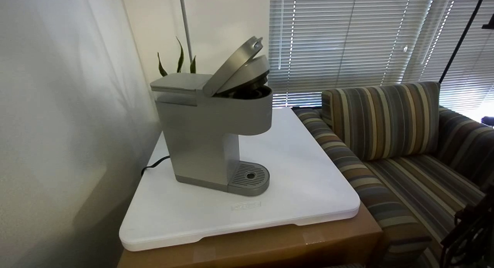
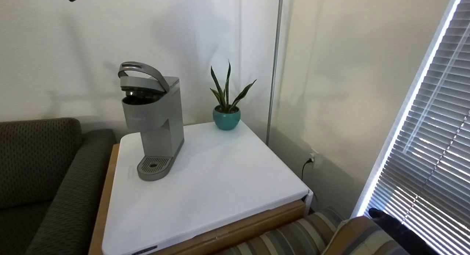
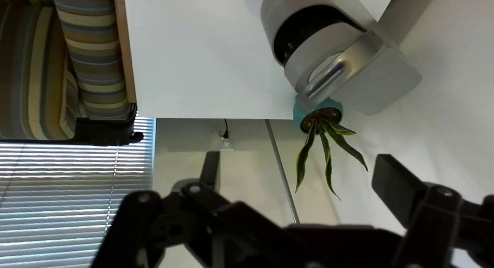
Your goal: Close then reopen the lid of the machine
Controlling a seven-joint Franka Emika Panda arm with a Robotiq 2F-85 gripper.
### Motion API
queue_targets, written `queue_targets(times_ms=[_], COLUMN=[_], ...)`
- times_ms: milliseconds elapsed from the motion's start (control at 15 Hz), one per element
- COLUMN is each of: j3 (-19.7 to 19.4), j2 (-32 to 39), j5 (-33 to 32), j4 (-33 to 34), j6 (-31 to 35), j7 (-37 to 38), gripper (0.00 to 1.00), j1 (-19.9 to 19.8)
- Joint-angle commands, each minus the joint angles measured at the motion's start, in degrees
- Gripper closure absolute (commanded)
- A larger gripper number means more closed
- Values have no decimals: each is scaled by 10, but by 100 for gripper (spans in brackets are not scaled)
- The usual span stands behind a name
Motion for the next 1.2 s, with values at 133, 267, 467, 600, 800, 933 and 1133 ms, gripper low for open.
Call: queue_targets(times_ms=[133,267,467,600,800,933,1133], j3=[31,41,51,59,62,48,48], j2=[16,24,36,46,52,47,47], j5=[-37,-59,-87,-108,-146,-138,-139], j4=[7,8,5,2,-1,1,1], j6=[14,20,50,81,104,84,84], j7=[102,155,238,293,346,336,339], gripper=[0,0,0,0,0,0,0], j1=[-34,-43,-52,-59,-63,-41,-42])
